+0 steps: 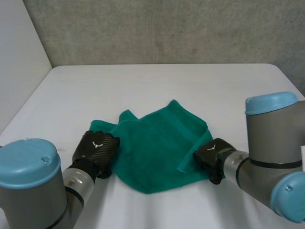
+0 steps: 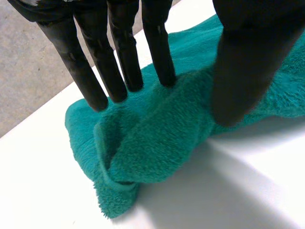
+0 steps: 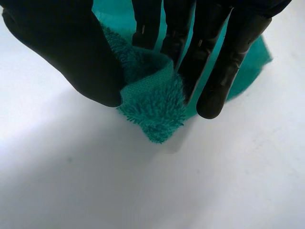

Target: Fold the towel.

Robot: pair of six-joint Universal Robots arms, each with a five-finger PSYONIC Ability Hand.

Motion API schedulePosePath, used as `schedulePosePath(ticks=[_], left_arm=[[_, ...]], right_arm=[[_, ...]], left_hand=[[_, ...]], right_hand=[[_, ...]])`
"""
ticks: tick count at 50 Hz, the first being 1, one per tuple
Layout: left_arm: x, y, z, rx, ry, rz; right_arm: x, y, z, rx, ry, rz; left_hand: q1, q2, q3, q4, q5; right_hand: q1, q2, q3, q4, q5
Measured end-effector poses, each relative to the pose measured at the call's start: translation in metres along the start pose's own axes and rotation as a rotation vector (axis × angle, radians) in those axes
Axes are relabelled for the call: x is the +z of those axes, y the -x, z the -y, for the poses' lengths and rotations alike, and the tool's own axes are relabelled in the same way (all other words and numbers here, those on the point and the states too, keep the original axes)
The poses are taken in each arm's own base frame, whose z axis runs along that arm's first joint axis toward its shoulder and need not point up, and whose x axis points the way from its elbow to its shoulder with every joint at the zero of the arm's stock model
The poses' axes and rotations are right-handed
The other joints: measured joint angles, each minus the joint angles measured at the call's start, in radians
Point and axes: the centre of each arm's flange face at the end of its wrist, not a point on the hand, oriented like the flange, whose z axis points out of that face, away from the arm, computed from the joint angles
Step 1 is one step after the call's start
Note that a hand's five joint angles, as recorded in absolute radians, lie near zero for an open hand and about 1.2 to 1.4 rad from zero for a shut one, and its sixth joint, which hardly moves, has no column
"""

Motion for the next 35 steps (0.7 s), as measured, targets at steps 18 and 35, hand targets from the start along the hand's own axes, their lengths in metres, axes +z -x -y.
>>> schedulePosePath(ticks=[18, 35], left_arm=[[0.000, 0.054, 0.040, -0.059, -0.096, 0.156], [0.052, 0.059, 0.009, -0.074, 0.027, 0.072]], right_arm=[[-0.070, 0.013, -0.008, -0.278, 0.141, 0.155], [-0.003, -0.033, 0.080, -0.032, -0.184, -0.016]], left_hand=[[-0.560, -0.592, -0.583, -0.591, -0.583], [-0.515, -0.533, -0.541, -0.533, -0.537]], right_hand=[[-0.768, -0.957, -0.970, -0.961, -0.906], [-0.768, -0.959, -0.972, -0.961, -0.906]])
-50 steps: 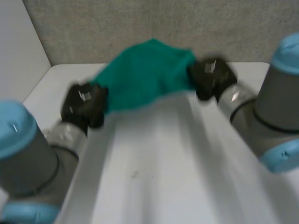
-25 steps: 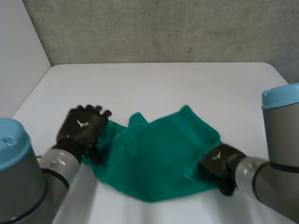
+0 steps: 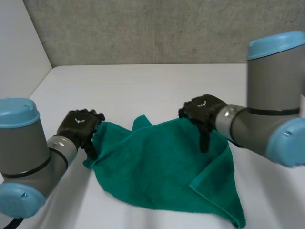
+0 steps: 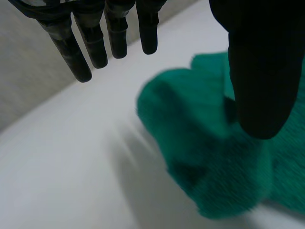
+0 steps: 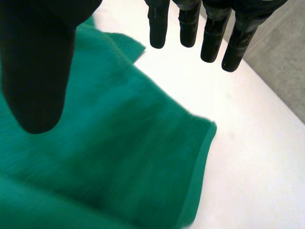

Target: Fold the towel.

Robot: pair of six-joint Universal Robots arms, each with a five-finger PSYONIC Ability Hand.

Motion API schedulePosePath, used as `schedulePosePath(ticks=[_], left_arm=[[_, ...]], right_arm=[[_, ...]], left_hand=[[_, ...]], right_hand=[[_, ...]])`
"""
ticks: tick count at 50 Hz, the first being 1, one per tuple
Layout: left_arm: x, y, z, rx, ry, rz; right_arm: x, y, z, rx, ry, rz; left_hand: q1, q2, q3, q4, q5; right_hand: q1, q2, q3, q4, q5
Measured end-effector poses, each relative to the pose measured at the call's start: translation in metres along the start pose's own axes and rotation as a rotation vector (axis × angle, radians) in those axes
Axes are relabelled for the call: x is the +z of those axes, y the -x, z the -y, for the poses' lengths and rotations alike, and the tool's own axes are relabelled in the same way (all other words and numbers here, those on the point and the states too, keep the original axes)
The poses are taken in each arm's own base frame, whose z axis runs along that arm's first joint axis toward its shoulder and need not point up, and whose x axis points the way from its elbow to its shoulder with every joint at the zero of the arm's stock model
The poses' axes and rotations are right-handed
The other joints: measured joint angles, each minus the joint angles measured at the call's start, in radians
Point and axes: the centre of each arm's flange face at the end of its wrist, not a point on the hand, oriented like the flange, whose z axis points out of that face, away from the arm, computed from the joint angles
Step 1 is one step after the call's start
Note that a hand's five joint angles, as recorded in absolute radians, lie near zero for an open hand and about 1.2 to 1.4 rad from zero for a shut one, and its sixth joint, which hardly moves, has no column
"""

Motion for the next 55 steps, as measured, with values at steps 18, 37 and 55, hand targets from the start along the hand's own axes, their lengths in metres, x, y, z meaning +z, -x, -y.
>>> schedulePosePath(ticks=[18, 37, 55], left_arm=[[-0.014, 0.006, -0.038, -0.095, 0.245, -0.022], [-0.003, -0.003, -0.035, -0.173, 0.159, -0.020], [-0.017, 0.013, 0.023, -0.162, -0.094, 0.026]], right_arm=[[0.109, 0.035, 0.009, 0.061, -0.225, 0.164], [0.131, 0.056, -0.007, 0.203, -0.209, 0.280], [0.132, 0.047, 0.012, 0.227, -0.270, 0.213]], left_hand=[[0.220, 0.211, 0.215, 0.218, 0.219], [0.836, 0.915, 0.912, 0.916, 0.865], [0.836, 0.920, 0.919, 0.920, 0.865]], right_hand=[[0.166, 0.193, 0.223, 0.203, 0.173], [0.208, 0.263, 0.276, 0.255, 0.223], [0.759, 0.961, 0.966, 0.956, 0.888]])
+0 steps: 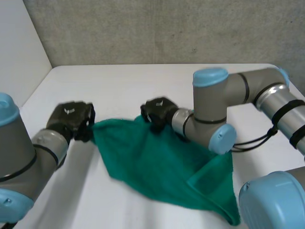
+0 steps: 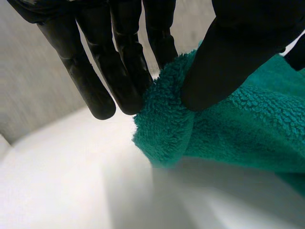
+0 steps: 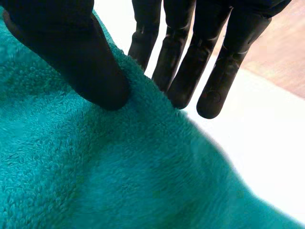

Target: Fold the towel.

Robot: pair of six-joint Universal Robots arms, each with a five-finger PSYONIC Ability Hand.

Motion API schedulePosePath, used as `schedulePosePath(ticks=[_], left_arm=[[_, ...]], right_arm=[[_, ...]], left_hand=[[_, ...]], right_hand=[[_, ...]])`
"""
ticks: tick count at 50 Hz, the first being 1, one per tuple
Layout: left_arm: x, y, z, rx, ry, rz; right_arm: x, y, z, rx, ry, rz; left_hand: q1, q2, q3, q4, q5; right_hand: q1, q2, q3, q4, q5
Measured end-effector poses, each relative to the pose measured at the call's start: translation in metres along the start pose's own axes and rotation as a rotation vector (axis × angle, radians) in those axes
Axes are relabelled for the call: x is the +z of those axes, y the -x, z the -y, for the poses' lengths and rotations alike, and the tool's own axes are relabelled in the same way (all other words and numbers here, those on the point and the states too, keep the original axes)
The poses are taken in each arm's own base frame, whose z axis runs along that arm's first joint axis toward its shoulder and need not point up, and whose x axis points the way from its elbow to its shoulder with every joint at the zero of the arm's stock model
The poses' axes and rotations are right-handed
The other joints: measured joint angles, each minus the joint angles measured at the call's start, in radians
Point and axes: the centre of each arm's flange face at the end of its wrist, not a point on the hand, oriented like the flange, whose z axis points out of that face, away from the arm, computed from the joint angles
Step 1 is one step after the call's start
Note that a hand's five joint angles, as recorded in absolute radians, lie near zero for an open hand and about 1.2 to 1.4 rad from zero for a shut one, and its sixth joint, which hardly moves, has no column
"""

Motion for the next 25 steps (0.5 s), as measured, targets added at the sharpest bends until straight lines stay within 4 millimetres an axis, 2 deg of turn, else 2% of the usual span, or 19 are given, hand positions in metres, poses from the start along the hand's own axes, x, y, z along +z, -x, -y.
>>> schedulePosePath(ticks=[1, 2, 3, 5, 7, 9, 10, 11, 14, 15, 16, 17, 19, 22, 25], left_arm=[[0.002, 0.001, 0.009, 0.001, -0.040, 0.006], [0.002, 0.001, 0.009, 0.001, -0.040, 0.006], [0.005, 0.003, 0.020, 0.002, -0.086, 0.013], [0.012, 0.006, 0.054, 0.002, -0.221, 0.032], [0.016, 0.008, 0.074, 0.000, -0.292, 0.041], [0.018, 0.010, 0.104, -0.004, -0.391, 0.052], [0.018, 0.010, 0.104, -0.004, -0.391, 0.052], [0.018, 0.011, 0.124, -0.008, -0.458, 0.059], [0.018, 0.011, 0.124, -0.008, -0.458, 0.059], [0.012, 0.013, 0.178, -0.023, -0.652, 0.086], [0.012, 0.013, 0.178, -0.023, -0.652, 0.086], [0.009, 0.014, 0.193, -0.032, -0.718, 0.099], [0.006, 0.013, 0.202, -0.040, -0.763, 0.108], [0.005, 0.010, 0.198, -0.043, -0.759, 0.105], [0.004, -0.001, 0.173, -0.040, -0.688, 0.079]], right_arm=[[-0.001, -0.004, 0.011, -0.001, -0.030, -0.029], [-0.001, -0.004, 0.011, -0.001, -0.030, -0.029], [-0.004, -0.010, 0.025, -0.004, -0.068, -0.065], [-0.018, -0.023, 0.071, -0.023, -0.199, -0.164], [-0.027, -0.028, 0.093, -0.036, -0.264, -0.205], [-0.043, -0.036, 0.127, -0.056, -0.372, -0.270], [-0.043, -0.036, 0.127, -0.056, -0.372, -0.270], [-0.056, -0.041, 0.150, -0.070, -0.451, -0.317], [-0.056, -0.041, 0.150, -0.070, -0.451, -0.317], [-0.097, -0.055, 0.202, -0.105, -0.630, -0.427], [-0.097, -0.055, 0.202, -0.105, -0.630, -0.427], [-0.125, -0.061, 0.227, -0.135, -0.716, -0.473], [-0.145, -0.059, 0.237, -0.179, -0.737, -0.465], [-0.151, -0.053, 0.233, -0.215, -0.708, -0.431], [-0.155, -0.035, 0.203, -0.295, -0.581, -0.339]], left_hand=[[0.000, 0.000, 0.001, 0.000, 0.000], [0.000, 0.000, 0.001, 0.000, 0.000], [0.000, 0.000, 0.001, 0.000, 0.000], [0.000, 0.001, 0.002, 0.000, 0.000], [0.000, 0.001, 0.002, 0.002, 0.000], [0.000, 0.002, 0.003, 0.004, 0.000], [0.000, 0.002, 0.003, 0.004, 0.000], [0.000, 0.002, 0.003, 0.004, 0.000], [0.000, 0.002, 0.003, 0.004, 0.000], [0.000, 0.002, 0.003, 0.004, 0.000], [0.000, 0.002, 0.003, 0.004, 0.000], [0.000, 0.002, 0.003, 0.004, 0.000], [0.000, 0.002, 0.003, 0.004, 0.000], [0.000, 0.005, 0.006, 0.004, 0.000], [0.002, 0.005, 0.006, 0.004, 0.016]], right_hand=[[0.011, 0.000, 0.000, 0.002, 0.004], [0.011, 0.000, 0.000, 0.002, 0.004], [0.011, 0.000, 0.000, 0.002, 0.004], [0.014, 0.000, 0.000, 0.002, 0.009], [0.014, 0.000, 0.001, 0.002, 0.009], [0.014, 0.000, 0.005, 0.002, 0.009], [0.014, 0.000, 0.005, 0.002, 0.009], [0.014, 0.000, 0.005, 0.002, 0.009], [0.014, 0.000, 0.005, 0.002, 0.009], [0.014, 0.000, 0.006, 0.002, 0.009], [0.014, 0.000, 0.006, 0.002, 0.009], [0.014, 0.000, 0.006, 0.002, 0.009], [0.014, 0.000, 0.006, 0.002, 0.009], [0.014, 0.000, 0.006, 0.002, 0.009], [0.014, 0.000, 0.006, 0.002, 0.018]])
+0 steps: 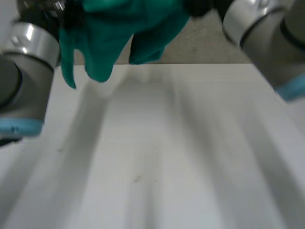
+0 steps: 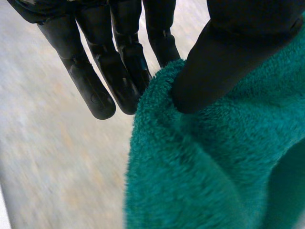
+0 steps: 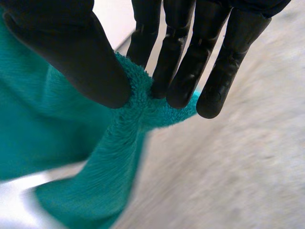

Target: Fold the towel.

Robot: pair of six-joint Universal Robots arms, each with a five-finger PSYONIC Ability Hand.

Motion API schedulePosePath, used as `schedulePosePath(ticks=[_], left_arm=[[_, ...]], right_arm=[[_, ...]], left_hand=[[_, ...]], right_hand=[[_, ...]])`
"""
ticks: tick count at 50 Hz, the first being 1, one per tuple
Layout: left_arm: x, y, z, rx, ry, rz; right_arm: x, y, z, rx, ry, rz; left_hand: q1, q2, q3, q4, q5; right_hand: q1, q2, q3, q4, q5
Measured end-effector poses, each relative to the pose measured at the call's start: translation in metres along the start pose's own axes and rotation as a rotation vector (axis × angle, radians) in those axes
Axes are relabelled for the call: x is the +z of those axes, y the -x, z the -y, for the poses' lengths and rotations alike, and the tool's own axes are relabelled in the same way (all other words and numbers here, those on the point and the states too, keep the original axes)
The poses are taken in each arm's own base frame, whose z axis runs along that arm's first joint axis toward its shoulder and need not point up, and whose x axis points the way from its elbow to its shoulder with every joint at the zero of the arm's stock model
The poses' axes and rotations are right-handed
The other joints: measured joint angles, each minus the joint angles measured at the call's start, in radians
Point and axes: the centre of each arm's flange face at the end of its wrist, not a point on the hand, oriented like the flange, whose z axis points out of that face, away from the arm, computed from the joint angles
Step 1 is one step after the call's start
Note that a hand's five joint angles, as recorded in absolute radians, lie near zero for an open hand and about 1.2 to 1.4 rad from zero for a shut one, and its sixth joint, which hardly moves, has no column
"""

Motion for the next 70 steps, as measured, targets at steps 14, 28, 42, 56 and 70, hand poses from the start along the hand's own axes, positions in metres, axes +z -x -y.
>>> schedulePosePath(ticks=[14, 28, 42, 56, 70], left_arm=[[-0.136, -0.020, -0.109, 0.078, 0.540, -0.148], [-0.148, -0.018, -0.103, 0.178, 0.537, -0.176], [-0.147, -0.014, -0.094, 0.176, 0.511, -0.159], [-0.157, -0.013, -0.104, 0.177, 0.556, -0.165], [-0.154, -0.007, -0.108, 0.178, 0.569, -0.144]], right_arm=[[-0.122, 0.100, -0.140, -0.042, 0.697, 0.336], [-0.114, 0.089, -0.128, -0.033, 0.686, 0.214], [-0.090, 0.082, -0.129, -0.424, 0.464, 0.395], [-0.071, 0.101, -0.178, -0.741, 0.285, 0.579], [-0.064, 0.101, -0.243, -0.817, 0.296, 0.646]], left_hand=[[0.006, 0.000, 0.001, 0.000, 0.000], [0.011, 0.000, 0.001, 0.000, 0.000], [0.012, 0.000, 0.001, 0.000, 0.000], [0.012, 0.000, 0.001, 0.000, 0.000], [0.012, 0.000, 0.001, 0.000, 0.000]], right_hand=[[-0.022, -0.035, -0.035, -0.026, -0.015], [-0.647, -0.792, -0.808, -0.825, -0.783], [-0.647, -0.792, -0.808, -0.823, -0.782], [-0.618, -0.790, -0.760, -0.763, -0.734], [-0.304, -0.379, -0.400, -0.407, -0.395]])
